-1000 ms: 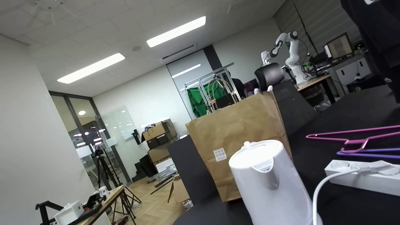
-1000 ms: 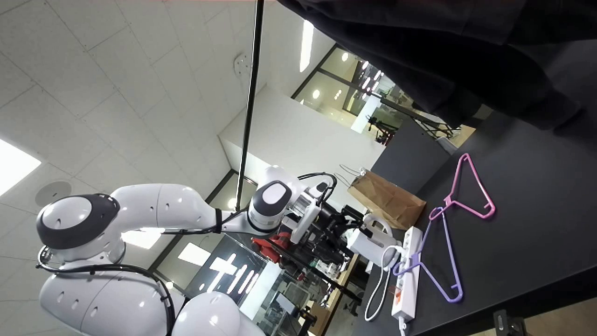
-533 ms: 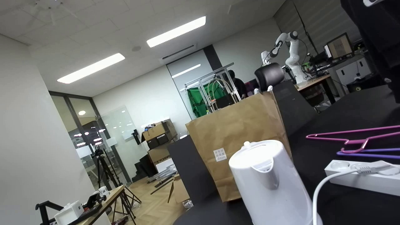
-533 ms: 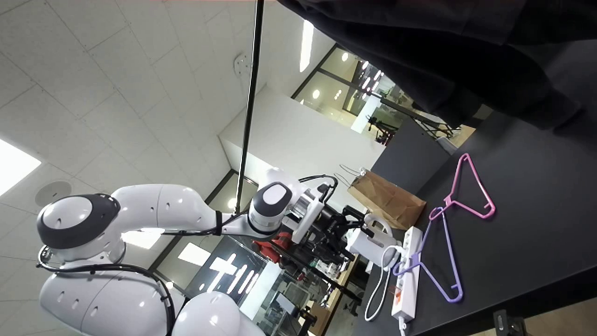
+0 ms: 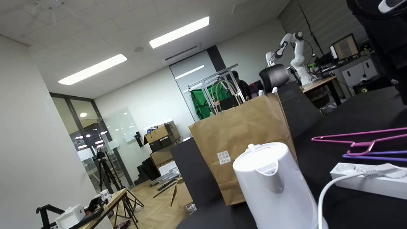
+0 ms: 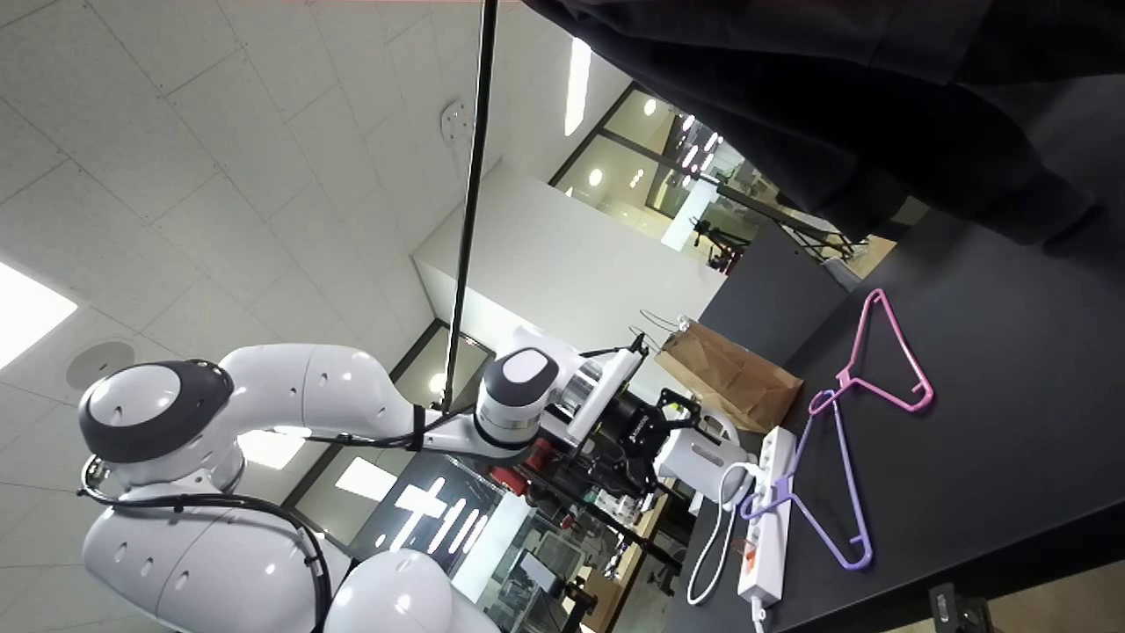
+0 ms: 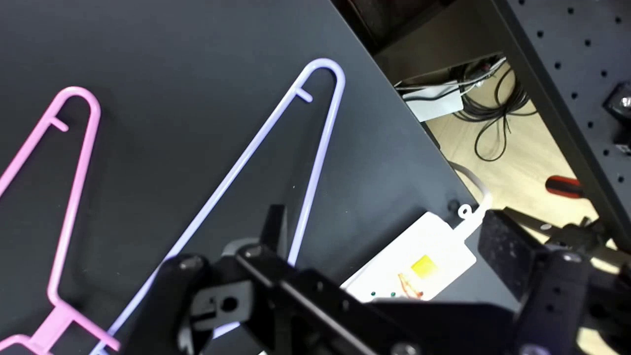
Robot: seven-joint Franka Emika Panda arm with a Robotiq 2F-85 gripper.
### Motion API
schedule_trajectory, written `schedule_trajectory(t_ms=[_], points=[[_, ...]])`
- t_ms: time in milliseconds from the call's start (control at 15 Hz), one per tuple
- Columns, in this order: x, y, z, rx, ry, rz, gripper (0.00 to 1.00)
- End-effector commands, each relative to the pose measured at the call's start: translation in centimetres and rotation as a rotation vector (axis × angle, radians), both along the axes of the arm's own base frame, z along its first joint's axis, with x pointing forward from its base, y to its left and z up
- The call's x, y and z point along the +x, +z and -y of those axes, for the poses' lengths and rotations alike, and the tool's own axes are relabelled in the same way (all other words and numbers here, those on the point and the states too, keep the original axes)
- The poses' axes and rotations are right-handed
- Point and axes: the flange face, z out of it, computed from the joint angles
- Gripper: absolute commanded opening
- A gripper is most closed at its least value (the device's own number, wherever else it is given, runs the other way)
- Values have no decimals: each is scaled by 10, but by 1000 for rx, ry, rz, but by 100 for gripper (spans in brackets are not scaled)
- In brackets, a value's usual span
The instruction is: Hang the blue coat hanger on the rod
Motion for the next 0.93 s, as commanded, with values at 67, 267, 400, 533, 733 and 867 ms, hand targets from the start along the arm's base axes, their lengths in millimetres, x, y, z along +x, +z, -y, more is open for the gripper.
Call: schedule_trajectory(t_ms=[67, 267, 400, 533, 733, 867], points=[[0, -9, 5, 27, 253, -69, 100], [-2, -11, 4, 28, 226, -58, 100], [-3, -12, 4, 31, 241, -63, 100], [-3, -12, 4, 31, 245, -63, 100], [-3, -12, 4, 32, 246, -63, 100], [-1, -14, 4, 21, 183, 15, 100]])
